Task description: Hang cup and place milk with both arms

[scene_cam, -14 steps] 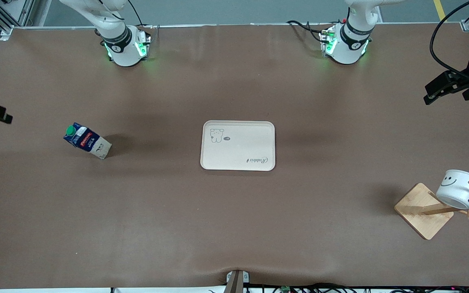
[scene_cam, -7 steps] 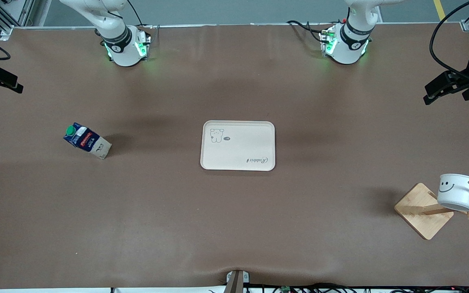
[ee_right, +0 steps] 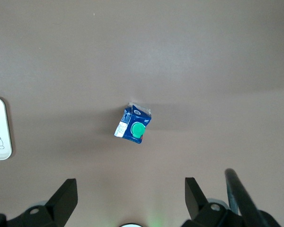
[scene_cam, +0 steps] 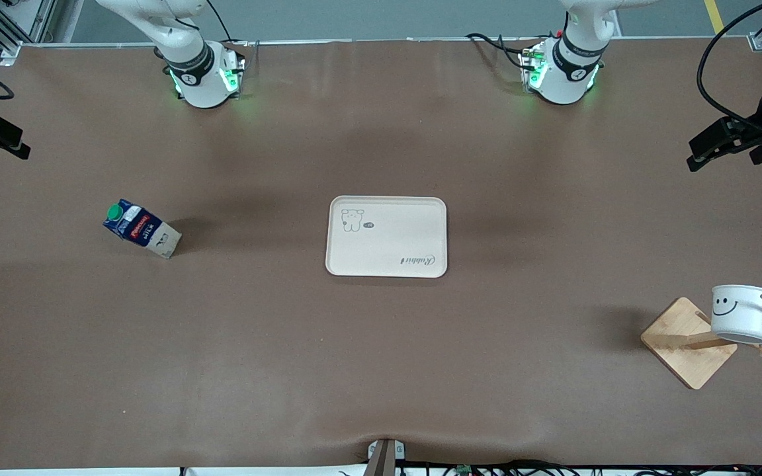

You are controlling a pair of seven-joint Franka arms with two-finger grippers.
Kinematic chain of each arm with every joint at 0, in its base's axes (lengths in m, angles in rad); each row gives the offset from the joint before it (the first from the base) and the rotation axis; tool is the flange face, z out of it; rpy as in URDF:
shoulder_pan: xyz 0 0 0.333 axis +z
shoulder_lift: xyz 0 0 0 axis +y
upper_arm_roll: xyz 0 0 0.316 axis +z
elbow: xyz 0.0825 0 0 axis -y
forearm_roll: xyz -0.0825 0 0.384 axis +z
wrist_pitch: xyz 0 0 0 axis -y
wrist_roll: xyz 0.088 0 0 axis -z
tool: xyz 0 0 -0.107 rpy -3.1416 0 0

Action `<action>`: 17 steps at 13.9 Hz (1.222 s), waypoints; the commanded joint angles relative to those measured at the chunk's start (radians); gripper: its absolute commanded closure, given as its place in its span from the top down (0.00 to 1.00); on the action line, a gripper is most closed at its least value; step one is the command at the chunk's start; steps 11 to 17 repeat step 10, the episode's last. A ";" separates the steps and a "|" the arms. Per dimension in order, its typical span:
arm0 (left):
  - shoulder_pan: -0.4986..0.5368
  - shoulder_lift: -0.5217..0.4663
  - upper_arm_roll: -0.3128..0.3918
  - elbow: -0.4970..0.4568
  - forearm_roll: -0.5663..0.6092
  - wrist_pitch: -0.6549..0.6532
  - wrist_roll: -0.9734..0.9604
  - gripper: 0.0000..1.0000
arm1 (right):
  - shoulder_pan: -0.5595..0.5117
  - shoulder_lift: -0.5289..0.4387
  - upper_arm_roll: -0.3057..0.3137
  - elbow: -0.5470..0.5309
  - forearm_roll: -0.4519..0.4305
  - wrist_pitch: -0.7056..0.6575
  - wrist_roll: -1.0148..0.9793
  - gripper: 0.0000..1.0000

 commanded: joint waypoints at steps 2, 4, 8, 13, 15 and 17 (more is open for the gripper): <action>-0.002 -0.004 0.002 -0.002 -0.009 0.002 -0.008 1.00 | 0.009 0.026 0.002 0.038 -0.016 -0.010 0.006 1.00; -0.007 -0.004 0.002 -0.002 -0.001 0.002 -0.010 1.00 | 0.004 0.026 0.000 0.040 -0.004 -0.008 0.007 1.00; -0.006 -0.004 0.002 -0.002 0.000 0.002 -0.007 1.00 | 0.009 0.024 0.002 0.040 0.005 -0.013 0.088 1.00; -0.002 -0.004 0.002 -0.002 0.000 0.002 -0.007 1.00 | 0.010 0.024 0.003 0.040 0.004 -0.010 0.118 1.00; -0.002 -0.004 0.002 -0.002 0.000 0.002 -0.007 1.00 | 0.010 0.024 0.003 0.040 0.004 -0.010 0.118 1.00; -0.002 -0.004 0.002 -0.002 0.000 0.002 -0.007 1.00 | 0.010 0.024 0.003 0.040 0.004 -0.010 0.118 1.00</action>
